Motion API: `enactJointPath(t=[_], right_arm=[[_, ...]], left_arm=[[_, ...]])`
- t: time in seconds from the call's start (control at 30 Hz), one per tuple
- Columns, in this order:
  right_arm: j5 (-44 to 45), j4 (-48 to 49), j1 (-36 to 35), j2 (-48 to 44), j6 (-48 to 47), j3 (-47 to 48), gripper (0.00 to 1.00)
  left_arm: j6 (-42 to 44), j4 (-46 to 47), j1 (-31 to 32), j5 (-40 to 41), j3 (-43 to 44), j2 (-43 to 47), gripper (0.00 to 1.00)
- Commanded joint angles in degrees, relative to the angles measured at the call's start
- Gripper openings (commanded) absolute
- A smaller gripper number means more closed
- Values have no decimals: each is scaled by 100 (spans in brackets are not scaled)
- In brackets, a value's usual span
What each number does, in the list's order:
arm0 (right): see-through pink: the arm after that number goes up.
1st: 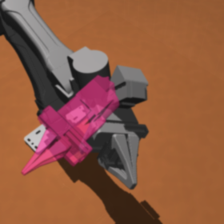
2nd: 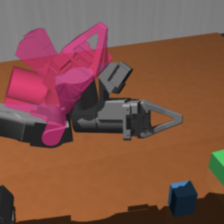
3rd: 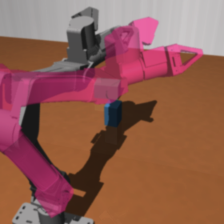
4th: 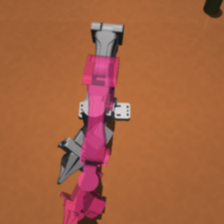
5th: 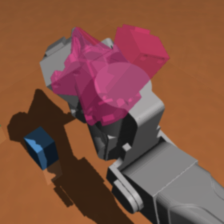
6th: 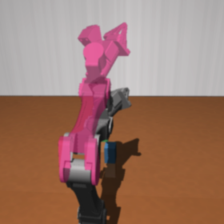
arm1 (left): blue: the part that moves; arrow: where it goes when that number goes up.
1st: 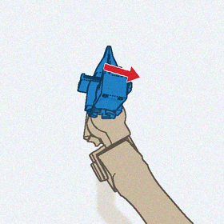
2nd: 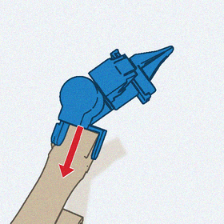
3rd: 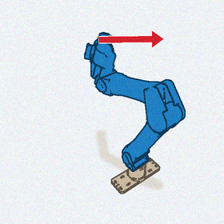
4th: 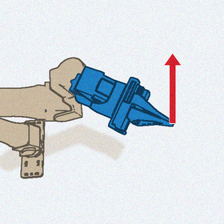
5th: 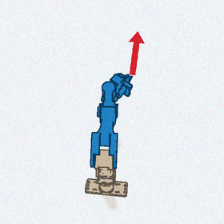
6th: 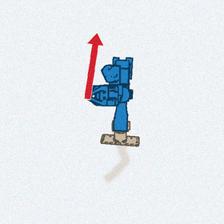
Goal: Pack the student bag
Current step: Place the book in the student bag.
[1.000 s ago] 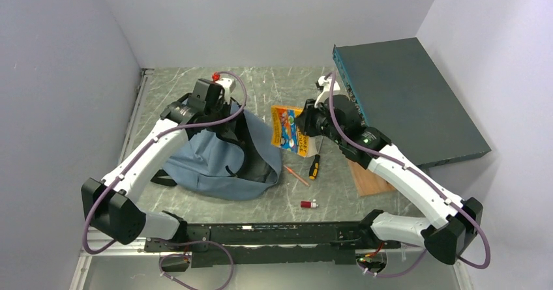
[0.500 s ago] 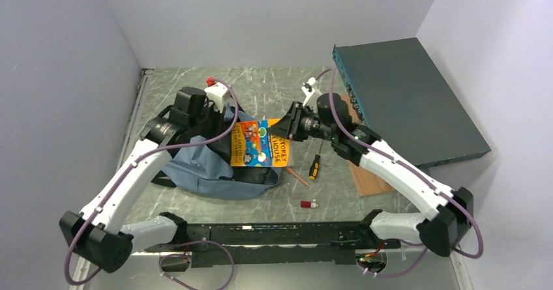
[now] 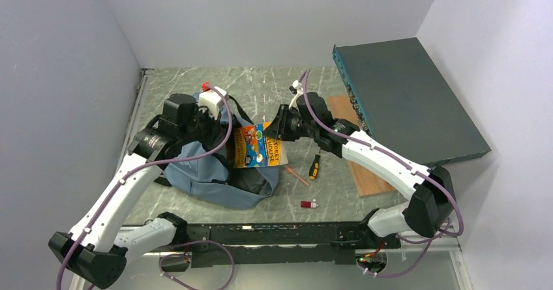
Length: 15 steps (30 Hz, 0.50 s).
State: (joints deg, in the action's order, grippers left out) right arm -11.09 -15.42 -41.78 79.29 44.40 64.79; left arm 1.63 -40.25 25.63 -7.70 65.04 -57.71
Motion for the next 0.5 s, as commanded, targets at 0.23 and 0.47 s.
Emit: enactJointPath(t=[0.23,0.47], right_arm=[[-339,2470,-80,45,1366,-118,0],[692,4367,-478,509,2113,-584,0]], left_arm=[[-345,459,-23,-656,1179,-467,0],[-328,-198,-23,-366,2159,-1090,0]])
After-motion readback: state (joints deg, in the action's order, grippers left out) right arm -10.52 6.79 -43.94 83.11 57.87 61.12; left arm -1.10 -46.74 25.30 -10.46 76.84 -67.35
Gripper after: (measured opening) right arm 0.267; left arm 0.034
